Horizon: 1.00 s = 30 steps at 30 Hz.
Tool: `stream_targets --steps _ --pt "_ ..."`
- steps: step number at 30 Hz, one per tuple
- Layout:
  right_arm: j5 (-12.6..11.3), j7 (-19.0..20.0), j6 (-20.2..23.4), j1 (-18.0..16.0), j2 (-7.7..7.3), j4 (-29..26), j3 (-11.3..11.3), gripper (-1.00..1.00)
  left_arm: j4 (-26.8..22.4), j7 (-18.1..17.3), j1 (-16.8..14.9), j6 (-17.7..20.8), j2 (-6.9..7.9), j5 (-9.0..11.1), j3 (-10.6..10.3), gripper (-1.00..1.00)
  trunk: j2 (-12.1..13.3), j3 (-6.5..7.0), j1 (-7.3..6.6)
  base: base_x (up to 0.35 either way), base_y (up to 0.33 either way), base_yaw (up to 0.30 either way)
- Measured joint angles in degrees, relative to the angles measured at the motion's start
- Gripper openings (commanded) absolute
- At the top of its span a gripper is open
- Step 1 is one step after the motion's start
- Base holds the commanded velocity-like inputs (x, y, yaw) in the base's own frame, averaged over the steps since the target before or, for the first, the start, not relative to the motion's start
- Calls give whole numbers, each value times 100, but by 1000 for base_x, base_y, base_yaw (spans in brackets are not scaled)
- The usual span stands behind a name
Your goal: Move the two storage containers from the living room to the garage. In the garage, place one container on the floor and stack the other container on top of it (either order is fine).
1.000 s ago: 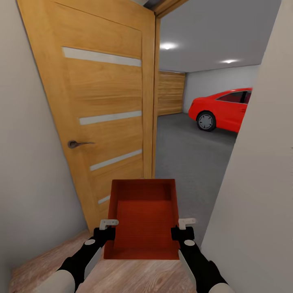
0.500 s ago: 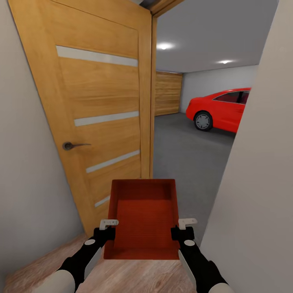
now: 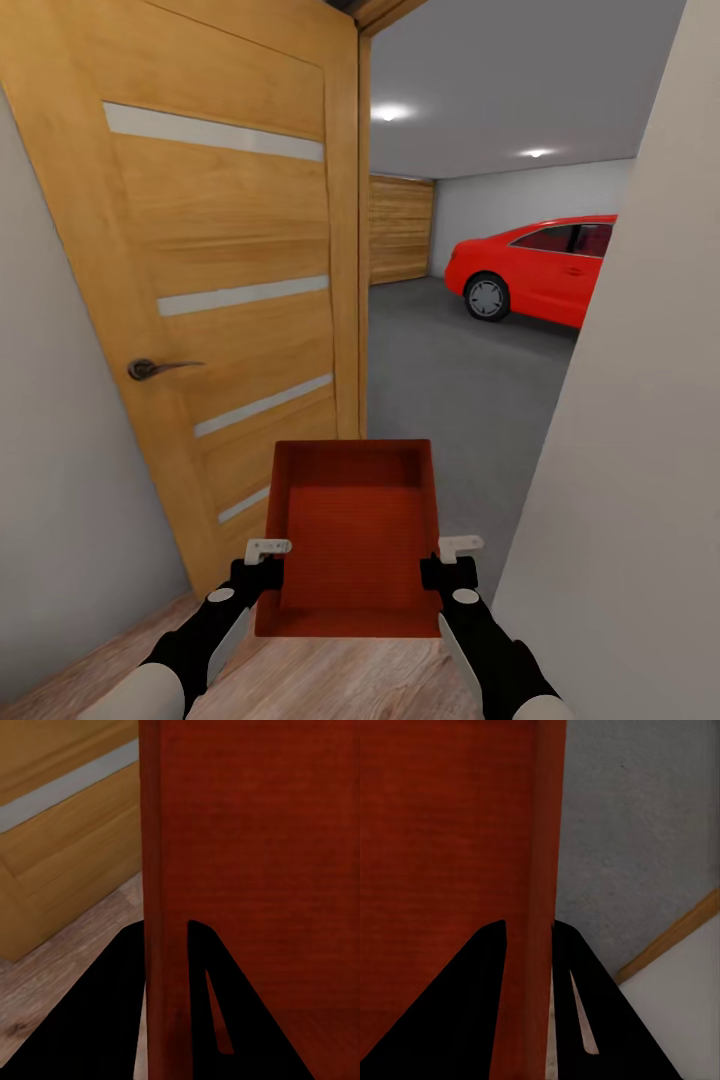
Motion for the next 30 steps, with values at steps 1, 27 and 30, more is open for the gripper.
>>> stream_targets --steps 1,27,30 --pt "0 1 -5 0 2 4 -4 -100 0 0 0 1 2 2 -4 -100 0 2 0 3 1 -123" --pt "-2 3 7 0 -1 5 0 -100 5 -2 0 6 2 2 -1 -100 0 81 -1 14 27 -148" --pt "-5 2 6 0 -2 10 1 -100 6 -2 0 9 1 -1 0 -100 0 81 -1 132 249 -3"
